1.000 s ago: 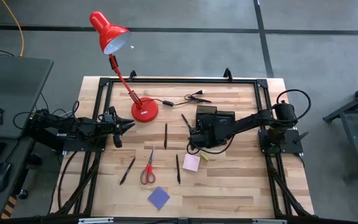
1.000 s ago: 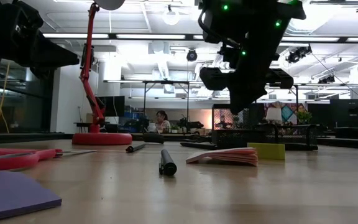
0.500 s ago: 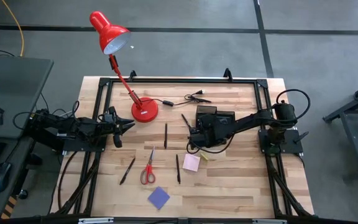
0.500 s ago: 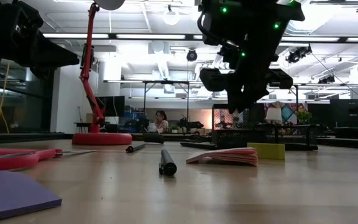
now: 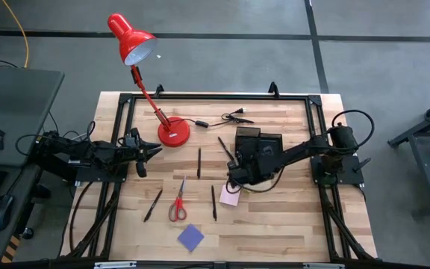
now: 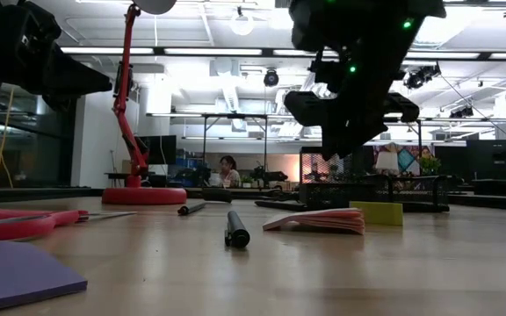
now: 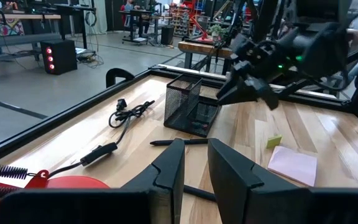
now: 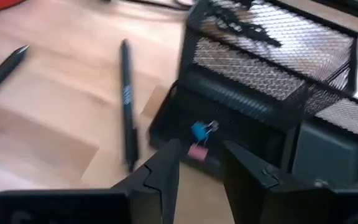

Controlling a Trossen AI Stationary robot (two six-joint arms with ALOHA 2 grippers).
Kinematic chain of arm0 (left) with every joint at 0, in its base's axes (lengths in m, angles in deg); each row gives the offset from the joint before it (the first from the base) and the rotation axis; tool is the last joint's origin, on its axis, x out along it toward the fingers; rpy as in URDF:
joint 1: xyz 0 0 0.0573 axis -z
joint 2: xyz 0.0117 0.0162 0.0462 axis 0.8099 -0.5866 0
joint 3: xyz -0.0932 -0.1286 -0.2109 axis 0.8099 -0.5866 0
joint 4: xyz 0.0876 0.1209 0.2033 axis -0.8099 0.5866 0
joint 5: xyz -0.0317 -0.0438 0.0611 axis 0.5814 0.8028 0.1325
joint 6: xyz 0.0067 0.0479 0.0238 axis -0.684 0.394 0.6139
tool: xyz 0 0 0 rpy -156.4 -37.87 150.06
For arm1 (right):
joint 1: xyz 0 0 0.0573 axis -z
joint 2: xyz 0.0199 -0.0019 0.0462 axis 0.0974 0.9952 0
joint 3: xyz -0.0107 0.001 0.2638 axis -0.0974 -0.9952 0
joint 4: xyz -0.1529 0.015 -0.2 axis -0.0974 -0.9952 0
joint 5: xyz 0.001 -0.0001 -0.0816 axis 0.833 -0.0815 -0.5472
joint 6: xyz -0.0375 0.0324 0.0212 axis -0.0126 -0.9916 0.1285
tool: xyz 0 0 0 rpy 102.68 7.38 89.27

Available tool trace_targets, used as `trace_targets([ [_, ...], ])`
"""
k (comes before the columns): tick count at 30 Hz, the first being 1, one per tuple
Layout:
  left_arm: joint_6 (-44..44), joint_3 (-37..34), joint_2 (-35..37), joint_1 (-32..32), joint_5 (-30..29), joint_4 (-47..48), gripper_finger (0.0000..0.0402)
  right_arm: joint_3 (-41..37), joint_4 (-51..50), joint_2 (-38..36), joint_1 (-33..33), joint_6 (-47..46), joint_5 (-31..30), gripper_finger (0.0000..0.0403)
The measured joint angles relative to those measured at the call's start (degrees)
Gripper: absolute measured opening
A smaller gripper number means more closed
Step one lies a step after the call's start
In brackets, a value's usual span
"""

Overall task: Pick and place office supplies into organizer
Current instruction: Put the green eraser into the desk organizer

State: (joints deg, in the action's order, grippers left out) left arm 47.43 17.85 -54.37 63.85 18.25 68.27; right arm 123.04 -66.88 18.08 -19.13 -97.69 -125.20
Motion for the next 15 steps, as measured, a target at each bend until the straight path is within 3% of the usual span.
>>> trace_targets([
  [6,-0.02,0.01,-0.01,0.00,0.00,-0.01,0.0062,-0.02,2.38,0.02,-7.64,-0.23,0.78,0.0103],
  [15,0.00,-0.01,-0.01,0.00,0.00,-0.01,0.0063,-0.02,14.59,5.27,-15.80,3.56,-0.66,0.0103],
])
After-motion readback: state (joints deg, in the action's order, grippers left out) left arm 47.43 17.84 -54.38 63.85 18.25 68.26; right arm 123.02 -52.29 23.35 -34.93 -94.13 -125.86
